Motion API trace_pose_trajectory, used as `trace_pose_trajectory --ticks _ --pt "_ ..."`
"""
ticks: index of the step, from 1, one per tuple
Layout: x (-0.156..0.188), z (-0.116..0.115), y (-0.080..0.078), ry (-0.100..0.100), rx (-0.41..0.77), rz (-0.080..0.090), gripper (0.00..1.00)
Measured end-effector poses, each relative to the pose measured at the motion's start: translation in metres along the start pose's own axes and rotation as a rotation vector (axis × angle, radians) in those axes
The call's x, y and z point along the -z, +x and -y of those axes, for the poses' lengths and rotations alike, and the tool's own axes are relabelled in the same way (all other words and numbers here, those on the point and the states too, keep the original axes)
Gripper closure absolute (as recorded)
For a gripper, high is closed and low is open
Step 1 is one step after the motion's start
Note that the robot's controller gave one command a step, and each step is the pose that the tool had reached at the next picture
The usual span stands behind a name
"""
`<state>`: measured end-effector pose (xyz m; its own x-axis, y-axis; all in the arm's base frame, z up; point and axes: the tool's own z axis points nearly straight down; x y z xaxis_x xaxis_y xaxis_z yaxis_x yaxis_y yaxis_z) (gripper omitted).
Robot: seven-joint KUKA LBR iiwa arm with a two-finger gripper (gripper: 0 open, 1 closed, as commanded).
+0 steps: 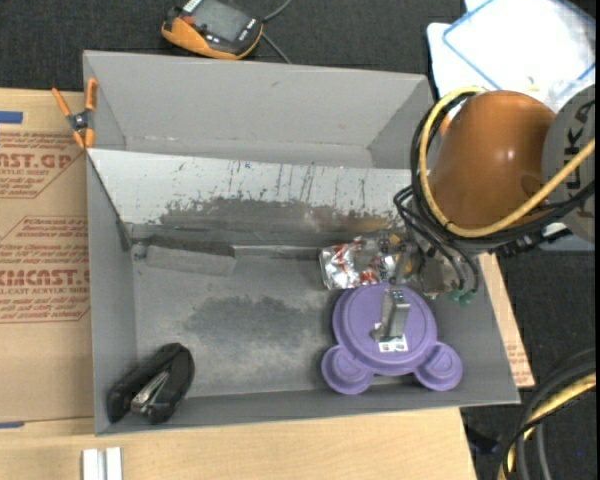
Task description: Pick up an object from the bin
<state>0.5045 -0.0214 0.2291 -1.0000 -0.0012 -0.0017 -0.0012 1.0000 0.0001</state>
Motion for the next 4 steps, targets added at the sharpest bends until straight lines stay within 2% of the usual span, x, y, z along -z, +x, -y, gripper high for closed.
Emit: trace_pose_trajectory --ticks 1,2,3,4 --pt "-0.08 -0.02 0.01 0.0 0.294 0.001 0.0" --pt "-0.068 0.019 -0.088 0.001 0.146 0.01 0.0" --pt "-0.092 -0.03 0.012 -0.005 0.469 -0.01 0.0" --pt "-0.159 0.025 -0.092 -0.003 0.105 0.018 0.0"
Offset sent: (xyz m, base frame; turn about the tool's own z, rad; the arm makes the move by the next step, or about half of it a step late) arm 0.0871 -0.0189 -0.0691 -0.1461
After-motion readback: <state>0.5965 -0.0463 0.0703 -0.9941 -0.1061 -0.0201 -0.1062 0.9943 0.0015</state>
